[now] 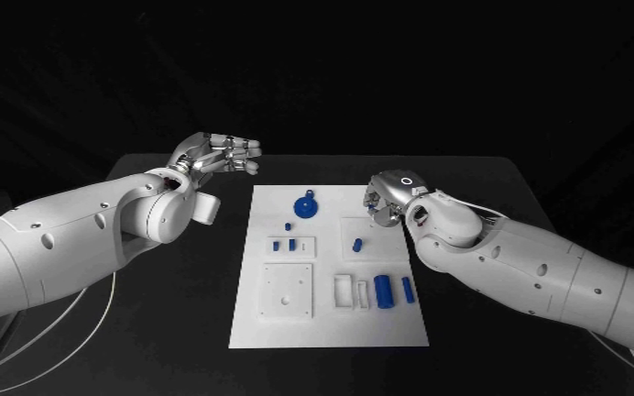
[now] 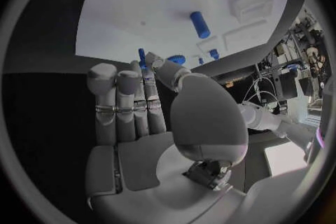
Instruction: Assemble the parts on the task board
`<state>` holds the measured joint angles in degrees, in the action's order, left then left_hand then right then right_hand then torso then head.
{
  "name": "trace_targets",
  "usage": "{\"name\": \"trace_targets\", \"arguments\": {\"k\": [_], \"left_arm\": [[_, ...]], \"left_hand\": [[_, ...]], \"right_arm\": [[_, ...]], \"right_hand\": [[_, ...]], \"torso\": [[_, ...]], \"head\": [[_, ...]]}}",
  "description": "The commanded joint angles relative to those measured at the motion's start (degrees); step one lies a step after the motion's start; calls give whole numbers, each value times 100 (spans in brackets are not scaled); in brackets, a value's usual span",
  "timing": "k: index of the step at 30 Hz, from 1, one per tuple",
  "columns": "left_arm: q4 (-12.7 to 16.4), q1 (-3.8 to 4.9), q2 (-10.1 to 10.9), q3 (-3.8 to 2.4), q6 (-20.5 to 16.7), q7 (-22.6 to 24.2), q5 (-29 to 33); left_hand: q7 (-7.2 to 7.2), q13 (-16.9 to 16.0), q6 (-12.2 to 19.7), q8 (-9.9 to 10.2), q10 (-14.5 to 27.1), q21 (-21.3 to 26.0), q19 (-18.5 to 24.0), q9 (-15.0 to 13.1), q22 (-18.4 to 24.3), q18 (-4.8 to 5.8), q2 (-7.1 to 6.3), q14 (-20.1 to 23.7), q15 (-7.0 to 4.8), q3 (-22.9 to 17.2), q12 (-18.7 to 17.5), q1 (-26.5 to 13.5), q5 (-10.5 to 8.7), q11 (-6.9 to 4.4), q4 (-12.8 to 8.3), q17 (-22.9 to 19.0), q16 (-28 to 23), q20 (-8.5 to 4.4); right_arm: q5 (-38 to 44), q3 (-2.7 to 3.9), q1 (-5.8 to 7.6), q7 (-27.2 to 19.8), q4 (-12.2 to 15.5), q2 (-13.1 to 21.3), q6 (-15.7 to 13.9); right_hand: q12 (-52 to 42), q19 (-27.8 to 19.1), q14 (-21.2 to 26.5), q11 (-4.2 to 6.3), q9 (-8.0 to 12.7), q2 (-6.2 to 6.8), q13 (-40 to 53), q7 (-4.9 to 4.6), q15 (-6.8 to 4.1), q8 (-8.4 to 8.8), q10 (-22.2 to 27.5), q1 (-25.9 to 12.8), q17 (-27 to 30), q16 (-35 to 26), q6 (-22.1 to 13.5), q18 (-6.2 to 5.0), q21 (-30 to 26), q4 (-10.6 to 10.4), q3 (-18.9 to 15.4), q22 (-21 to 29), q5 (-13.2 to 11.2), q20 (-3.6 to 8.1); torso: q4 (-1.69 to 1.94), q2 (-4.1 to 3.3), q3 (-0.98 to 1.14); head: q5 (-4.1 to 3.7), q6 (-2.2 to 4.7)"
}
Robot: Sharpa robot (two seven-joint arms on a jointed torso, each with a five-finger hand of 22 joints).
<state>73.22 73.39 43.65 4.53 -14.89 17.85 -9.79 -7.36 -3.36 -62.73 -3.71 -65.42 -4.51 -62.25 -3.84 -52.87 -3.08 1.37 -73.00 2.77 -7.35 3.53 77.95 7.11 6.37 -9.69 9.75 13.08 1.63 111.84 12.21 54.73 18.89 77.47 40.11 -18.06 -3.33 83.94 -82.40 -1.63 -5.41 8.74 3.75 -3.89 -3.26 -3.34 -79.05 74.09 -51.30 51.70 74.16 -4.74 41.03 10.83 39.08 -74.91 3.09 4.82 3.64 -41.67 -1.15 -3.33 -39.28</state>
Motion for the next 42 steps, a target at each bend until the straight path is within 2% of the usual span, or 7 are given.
{"name": "trace_targets", "arguments": {"k": [1, 6, 13, 20, 29, 32, 42], "left_arm": [[-4, 9, -22, -7, -51, 14, -55], [-17, 9, -35, -7, -82, 4, -58], [-29, 8, -85, -7, -89, 8, -58], [-36, 8, -127, -6, -103, 4, -58], [-71, 9, -197, -5, -121, -4, -58], [-81, 9, -228, -5, -121, -8, -60], [-113, 11, -332, -4, -152, -18, -440]], "left_hand": [[-6, -1, 31, 5, 32, -5, -26, 2, -22, -99, 4, -35, -2, -10, -1, 25, 19, -5, -39, -1, 21, -11], [-13, 0, 53, 9, 52, 6, -22, 5, -63, -102, -3, -34, 1, -20, -4, 17, 29, 2, -42, -3, 20, -8], [-16, -1, 60, 6, 64, 12, -19, 3, -73, -104, -3, -31, 2, -25, -1, 22, 30, 5, -46, -5, 18, -6], [-29, -1, 105, 11, 77, 20, -19, 6, -99, -107, -9, -33, 5, -28, -2, 14, 32, 11, -49, -7, 18, -3], [-27, -1, 104, 6, 77, 26, -17, 3, -108, -108, -13, -32, 5, -30, 0, 17, 33, 10, -52, -9, 16, -2], [-27, -1, 104, 6, 77, 26, -17, 3, -108, -108, -13, -32, 5, -30, 0, 17, 33, 10, -52, -9, 16, -2], [-24, -1, 91, 5, 74, 34, 12, 2, -141, -106, -6, -3, 13, -47, -1, 30, 38, 12, -51, -20, -5, 4]], "right_arm": [[-48, 88, 0, 75, 177, 70, -143], [-422, 196, -5, -87, 659, 166, -213], [-743, 224, -141, -327, 1182, 151, -375], [-943, 214, -346, -543, 1477, 19, -553], [-1165, 158, -711, -801, 1448, -232, -791], [-1175, 140, -835, -848, 1379, -318, -832], [-1017, 37, -1103, -874, 1082, -519, -995]], "right_hand": [[-18, 303, -8, 97, -10, 29, 2, -4, -55, -34, -139, 12, 7, -11, 28, -39, 24, -4, 34, -492, 0, 32], [-19, 309, -7, 100, -12, 34, 2, -4, -72, -34, -144, 13, 4, -11, 28, -44, 66, -20, 26, -498, 19, 48], [-17, 309, 0, 95, -11, 20, 0, -8, -79, -32, -129, 34, 13, -27, 14, -53, 76, -31, 16, -497, 17, 56], [-17, 314, -4, 93, -11, 8, 0, -10, -78, -34, -121, 48, 8, -24, 8, -62, 115, -37, -6, -506, 12, 56], [-16, 308, -2, 89, -9, -6, -1, -13, -74, -32, -110, 66, 5, -28, -3, -86, 107, -32, -32, -501, 20, 50], [-15, 308, -2, 86, -7, -12, -1, -14, -74, -33, -104, 69, 6, -31, -8, -92, 111, -29, -32, -502, 23, 51], [-17, 310, -7, 86, -2, -22, 2, -14, -71, -33, -106, 73, -7, -21, -8, -110, 115, -6, -48, -503, 33, 44]], "torso": [[3, -2, 2], [-5, -3, 18], [10, 6, 11], [4, -5, -7], [14, -10, 5], [16, -9, -6], [8, -6, -6]], "head": [[12, 11], [74, 8], [191, 17], [426, 20], [843, -47], [991, -77], [1271, -223]]}}
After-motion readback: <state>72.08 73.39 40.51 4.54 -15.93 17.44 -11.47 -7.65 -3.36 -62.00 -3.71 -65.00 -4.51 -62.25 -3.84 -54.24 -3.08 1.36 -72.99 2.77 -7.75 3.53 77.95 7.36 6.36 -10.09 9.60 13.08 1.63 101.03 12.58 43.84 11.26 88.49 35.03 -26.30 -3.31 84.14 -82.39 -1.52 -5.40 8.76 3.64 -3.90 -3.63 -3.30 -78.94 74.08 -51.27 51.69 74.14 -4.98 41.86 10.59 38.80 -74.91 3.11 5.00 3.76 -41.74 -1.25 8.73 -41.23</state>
